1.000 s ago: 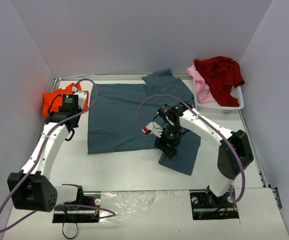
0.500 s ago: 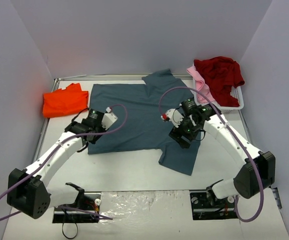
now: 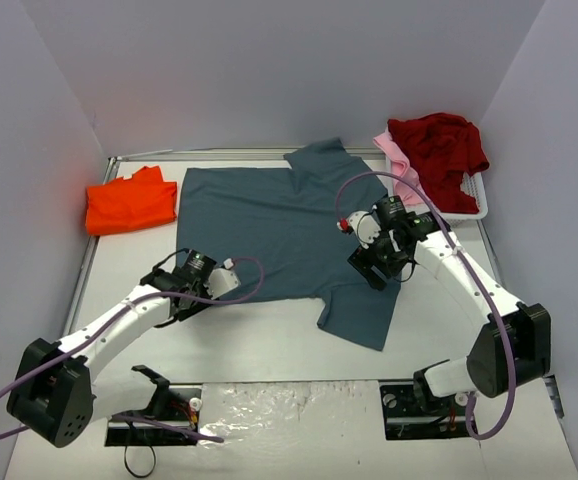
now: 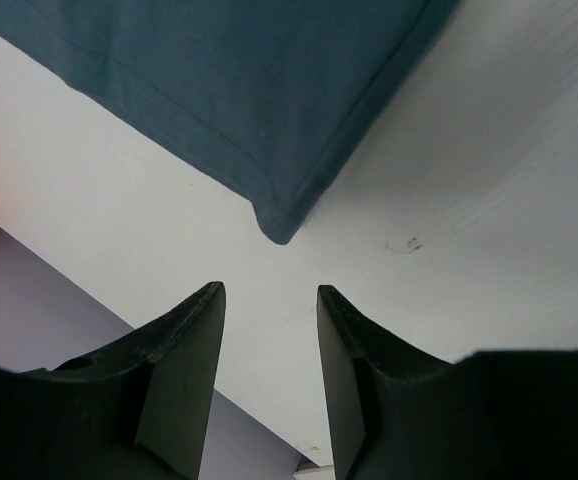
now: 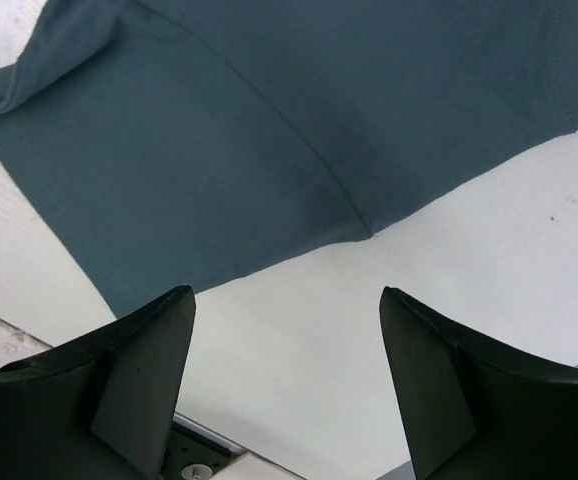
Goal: Fold and stack the t-shirts
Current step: Grap the side of the flattened tshirt closest away from the robot with both arms
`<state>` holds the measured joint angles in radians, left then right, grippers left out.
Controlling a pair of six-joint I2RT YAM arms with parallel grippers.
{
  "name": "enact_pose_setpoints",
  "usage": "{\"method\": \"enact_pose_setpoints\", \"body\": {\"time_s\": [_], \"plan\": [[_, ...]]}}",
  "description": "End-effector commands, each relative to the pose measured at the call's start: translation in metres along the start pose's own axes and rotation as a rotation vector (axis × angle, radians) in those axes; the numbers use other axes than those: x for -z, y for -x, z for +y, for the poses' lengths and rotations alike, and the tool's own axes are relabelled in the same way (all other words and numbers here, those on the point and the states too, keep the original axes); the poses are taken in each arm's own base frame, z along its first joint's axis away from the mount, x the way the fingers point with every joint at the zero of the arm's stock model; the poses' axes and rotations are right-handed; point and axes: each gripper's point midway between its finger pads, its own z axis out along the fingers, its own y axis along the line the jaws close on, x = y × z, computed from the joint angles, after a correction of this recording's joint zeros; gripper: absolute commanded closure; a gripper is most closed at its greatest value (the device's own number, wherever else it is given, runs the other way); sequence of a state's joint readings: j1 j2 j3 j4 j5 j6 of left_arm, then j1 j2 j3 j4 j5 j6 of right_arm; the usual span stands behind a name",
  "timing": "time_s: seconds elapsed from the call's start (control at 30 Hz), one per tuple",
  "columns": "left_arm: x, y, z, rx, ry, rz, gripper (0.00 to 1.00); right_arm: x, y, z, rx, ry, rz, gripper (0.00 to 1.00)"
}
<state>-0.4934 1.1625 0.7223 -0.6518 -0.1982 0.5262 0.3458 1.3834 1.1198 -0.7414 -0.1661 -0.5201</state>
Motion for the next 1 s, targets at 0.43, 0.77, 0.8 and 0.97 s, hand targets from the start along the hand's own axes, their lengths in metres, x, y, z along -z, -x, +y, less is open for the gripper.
{"method": "enact_pose_setpoints", "body": {"time_s": [0.43,0.77,0.8,0.97], "plan": [[-0.033,-0.005,-0.015,-0.12,-0.025,-0.004,0.55,-0.026,0.004,-0.018,-0.127,-0.031,0.045,0.31],[-0.053,0.001,-0.013,-0.126,-0.026,0.027,0.57,-0.031,-0.001,-0.018,-0.14,-0.024,0.065,0.31],[-0.053,0.002,-0.012,-0.126,-0.021,0.028,0.59,-0.031,-0.001,-0.019,-0.141,-0.024,0.065,0.31],[-0.055,0.002,-0.003,-0.118,0.012,0.048,0.64,-0.032,-0.001,-0.018,-0.137,-0.019,0.062,0.31]]}}
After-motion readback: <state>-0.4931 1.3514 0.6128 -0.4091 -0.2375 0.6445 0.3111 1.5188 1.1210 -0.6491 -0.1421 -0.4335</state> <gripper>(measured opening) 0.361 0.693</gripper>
